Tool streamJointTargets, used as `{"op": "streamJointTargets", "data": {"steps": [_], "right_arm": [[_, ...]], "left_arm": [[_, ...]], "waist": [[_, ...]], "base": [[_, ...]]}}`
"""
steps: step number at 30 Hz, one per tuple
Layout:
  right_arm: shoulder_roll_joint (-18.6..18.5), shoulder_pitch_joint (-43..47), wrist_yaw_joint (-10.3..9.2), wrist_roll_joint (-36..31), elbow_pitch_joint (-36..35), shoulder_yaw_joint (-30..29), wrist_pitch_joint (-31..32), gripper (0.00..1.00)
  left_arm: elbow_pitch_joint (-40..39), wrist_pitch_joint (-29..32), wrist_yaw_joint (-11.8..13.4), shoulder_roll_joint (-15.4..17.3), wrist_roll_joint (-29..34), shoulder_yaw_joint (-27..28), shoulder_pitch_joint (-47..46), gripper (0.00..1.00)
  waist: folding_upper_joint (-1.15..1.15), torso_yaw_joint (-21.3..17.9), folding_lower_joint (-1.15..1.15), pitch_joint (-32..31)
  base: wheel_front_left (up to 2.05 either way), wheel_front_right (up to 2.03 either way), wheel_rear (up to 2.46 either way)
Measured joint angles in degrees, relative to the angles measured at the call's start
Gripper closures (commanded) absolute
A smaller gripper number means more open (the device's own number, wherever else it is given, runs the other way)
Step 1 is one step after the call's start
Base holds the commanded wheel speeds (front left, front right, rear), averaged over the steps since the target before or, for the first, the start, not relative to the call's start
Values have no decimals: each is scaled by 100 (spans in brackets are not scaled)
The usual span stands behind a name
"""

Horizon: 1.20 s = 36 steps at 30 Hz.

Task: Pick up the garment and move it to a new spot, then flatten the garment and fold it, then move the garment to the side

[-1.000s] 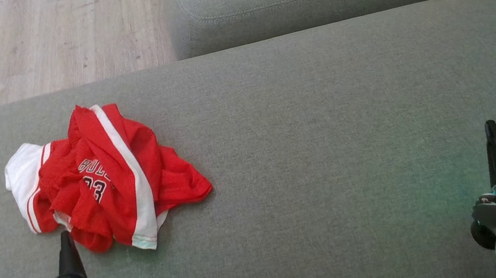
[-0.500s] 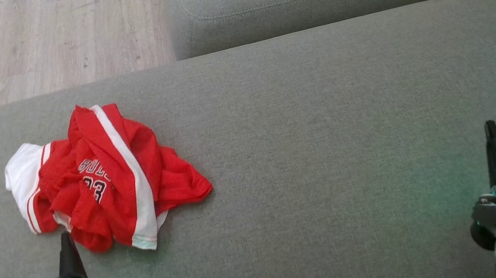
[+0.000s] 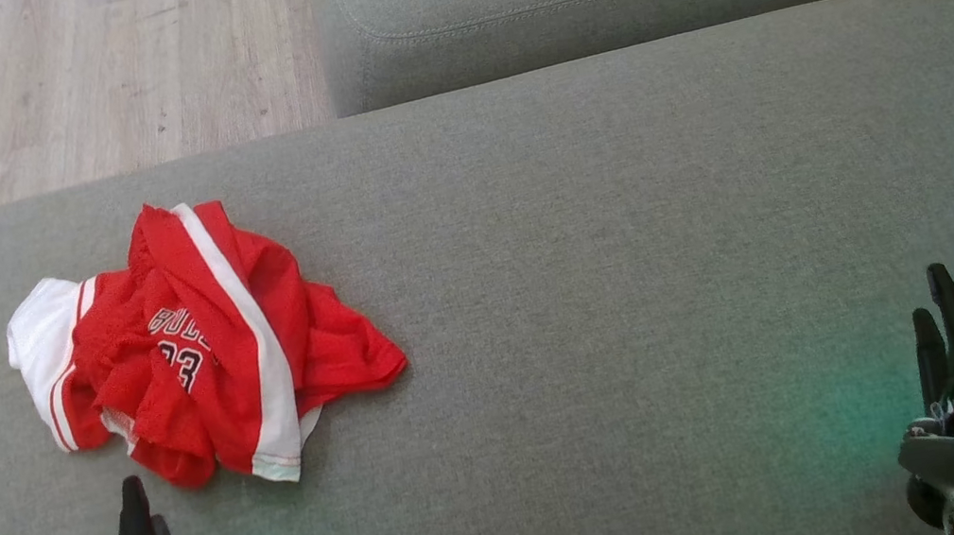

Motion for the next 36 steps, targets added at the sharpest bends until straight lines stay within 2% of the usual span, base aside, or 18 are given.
{"op": "streamJointTargets", "data": {"steps": [12,19,29,36], "right_arm": [[0,-1,0,-751,-154,102,-199,0],[-1,-8,0,-1435,-308,157,-307,0],[-1,-70,0,-2564,-683,244,-459,0],[-2,-70,0,-3462,-886,432,-584,0]], "left_arm": [[-141,-208,0,-2,238,127,1,0],[-148,-310,0,-3,519,211,-1,0],[-465,-488,0,-12,1281,412,-71,0],[-872,-609,54,-12,2154,355,-70,0]], "waist": [[0,-24,0,-1],[0,-58,0,12],[0,-81,0,37],[0,-90,0,55]], "base": [[0,0,0],[0,0,0],[0,0,0],[0,0,0]]}}
